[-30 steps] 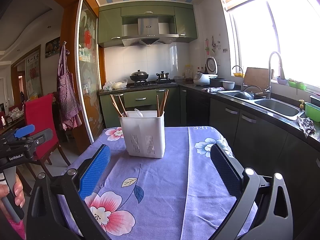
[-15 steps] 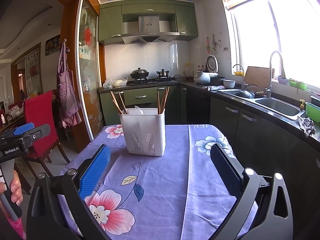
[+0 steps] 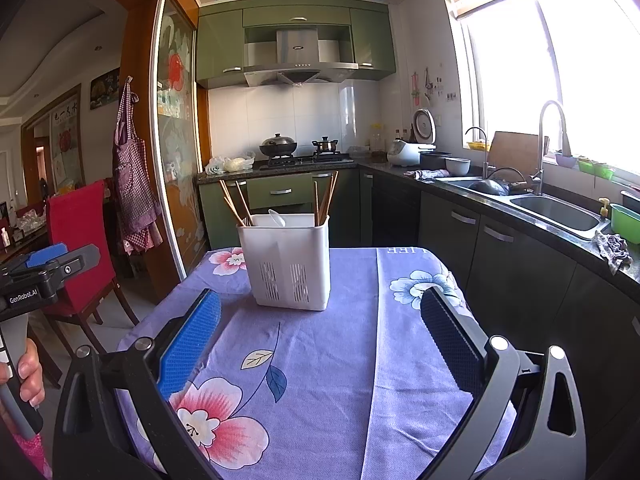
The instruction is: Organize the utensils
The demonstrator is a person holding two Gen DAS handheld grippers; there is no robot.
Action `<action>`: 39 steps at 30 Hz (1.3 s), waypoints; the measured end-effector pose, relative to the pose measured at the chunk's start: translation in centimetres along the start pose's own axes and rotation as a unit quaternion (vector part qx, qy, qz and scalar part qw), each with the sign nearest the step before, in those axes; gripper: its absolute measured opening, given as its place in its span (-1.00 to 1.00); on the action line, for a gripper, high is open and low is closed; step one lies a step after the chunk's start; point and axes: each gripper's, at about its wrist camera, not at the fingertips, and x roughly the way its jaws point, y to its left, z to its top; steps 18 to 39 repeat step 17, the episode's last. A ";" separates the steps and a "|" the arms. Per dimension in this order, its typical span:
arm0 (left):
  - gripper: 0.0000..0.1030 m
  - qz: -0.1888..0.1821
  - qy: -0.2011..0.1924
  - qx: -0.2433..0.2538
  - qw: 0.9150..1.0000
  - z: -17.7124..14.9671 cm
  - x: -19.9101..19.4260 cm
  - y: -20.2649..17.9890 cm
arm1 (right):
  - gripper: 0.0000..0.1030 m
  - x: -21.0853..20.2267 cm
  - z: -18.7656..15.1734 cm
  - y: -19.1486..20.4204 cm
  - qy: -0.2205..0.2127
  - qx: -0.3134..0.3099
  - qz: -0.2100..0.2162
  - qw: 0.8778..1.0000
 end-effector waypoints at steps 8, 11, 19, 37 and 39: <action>0.87 -0.010 0.003 -0.001 1.000 -0.1 0.2 0.1 | 0.91 0.2 -0.2 0.1 0.003 0.000 -0.001 1.000; 0.87 -0.003 0.010 0.005 1.000 -0.2 0.6 -0.1 | 0.91 0.3 -0.2 0.1 0.006 0.000 -0.002 1.000; 0.87 -0.007 0.031 0.002 0.999 -0.6 1.9 0.0 | 0.91 1.0 -0.4 0.1 0.015 0.002 -0.004 1.000; 0.87 -0.007 0.031 0.002 0.999 -0.6 1.9 0.0 | 0.91 1.0 -0.4 0.1 0.015 0.002 -0.004 1.000; 0.87 -0.007 0.031 0.002 0.999 -0.6 1.9 0.0 | 0.91 1.0 -0.4 0.1 0.015 0.002 -0.004 1.000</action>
